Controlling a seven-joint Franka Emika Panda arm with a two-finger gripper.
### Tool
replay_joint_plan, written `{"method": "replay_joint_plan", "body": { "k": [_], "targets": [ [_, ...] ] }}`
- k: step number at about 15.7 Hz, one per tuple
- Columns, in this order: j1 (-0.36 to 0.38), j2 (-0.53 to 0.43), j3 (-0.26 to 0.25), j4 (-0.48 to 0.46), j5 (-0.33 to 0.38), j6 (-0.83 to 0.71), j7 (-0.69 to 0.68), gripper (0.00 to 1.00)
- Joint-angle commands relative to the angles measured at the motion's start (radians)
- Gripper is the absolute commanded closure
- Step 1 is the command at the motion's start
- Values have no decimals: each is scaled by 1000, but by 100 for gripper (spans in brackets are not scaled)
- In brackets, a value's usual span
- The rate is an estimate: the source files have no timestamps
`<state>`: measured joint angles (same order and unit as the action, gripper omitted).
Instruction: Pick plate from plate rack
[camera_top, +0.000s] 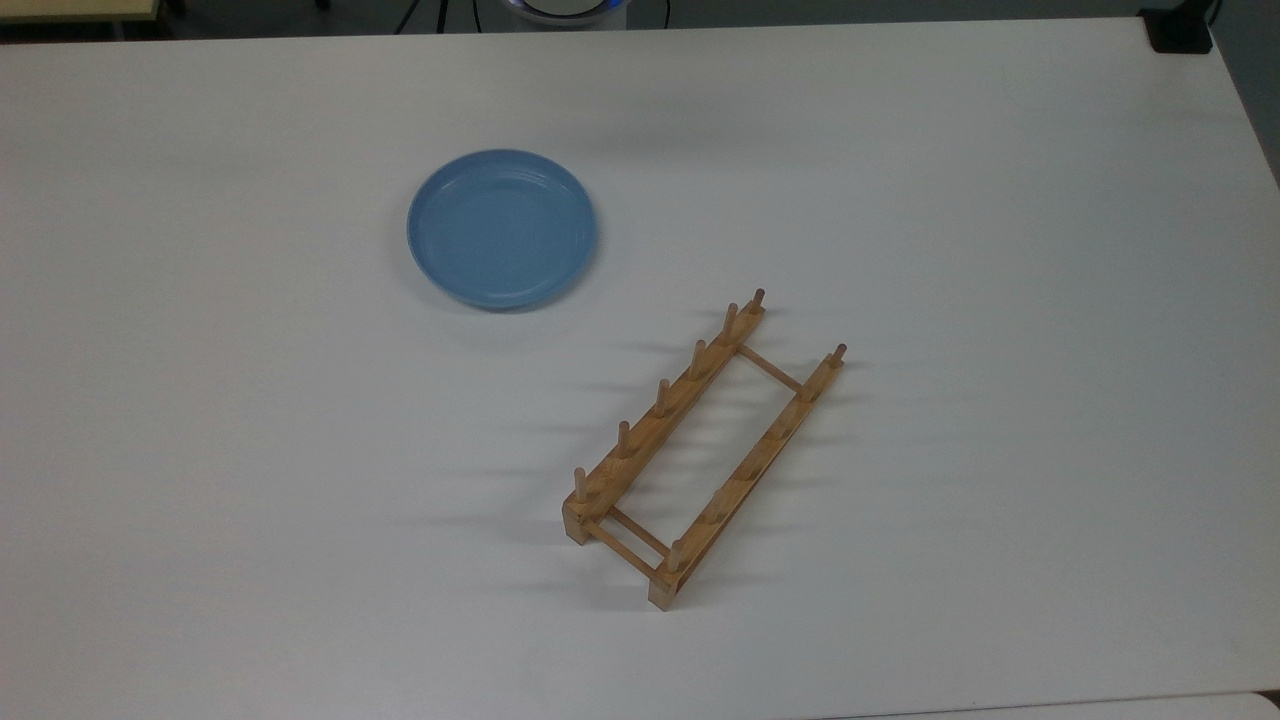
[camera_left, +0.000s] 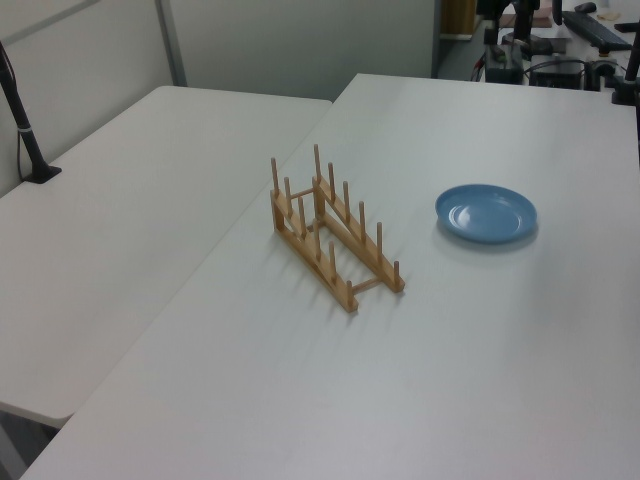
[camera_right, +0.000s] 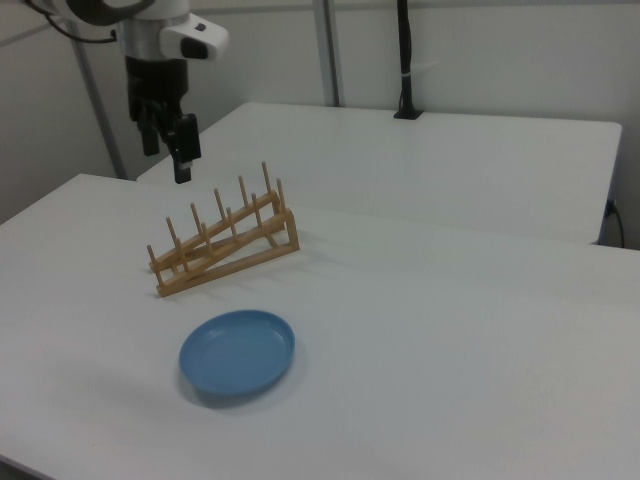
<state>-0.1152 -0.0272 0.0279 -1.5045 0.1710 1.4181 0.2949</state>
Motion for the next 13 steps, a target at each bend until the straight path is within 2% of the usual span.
{"method": "replay_joint_plan", "body": {
  "k": [1,3,6,13],
  "targets": [
    [89,1,-48,-3,-77,1,4,0],
    [92,1,-40,-13,-125,77,-141,0],
    [89,9,-42,-29,-159,165,-359,0],
    [89,10,-45,-28,-166,177,-384,0]
  ]
}}
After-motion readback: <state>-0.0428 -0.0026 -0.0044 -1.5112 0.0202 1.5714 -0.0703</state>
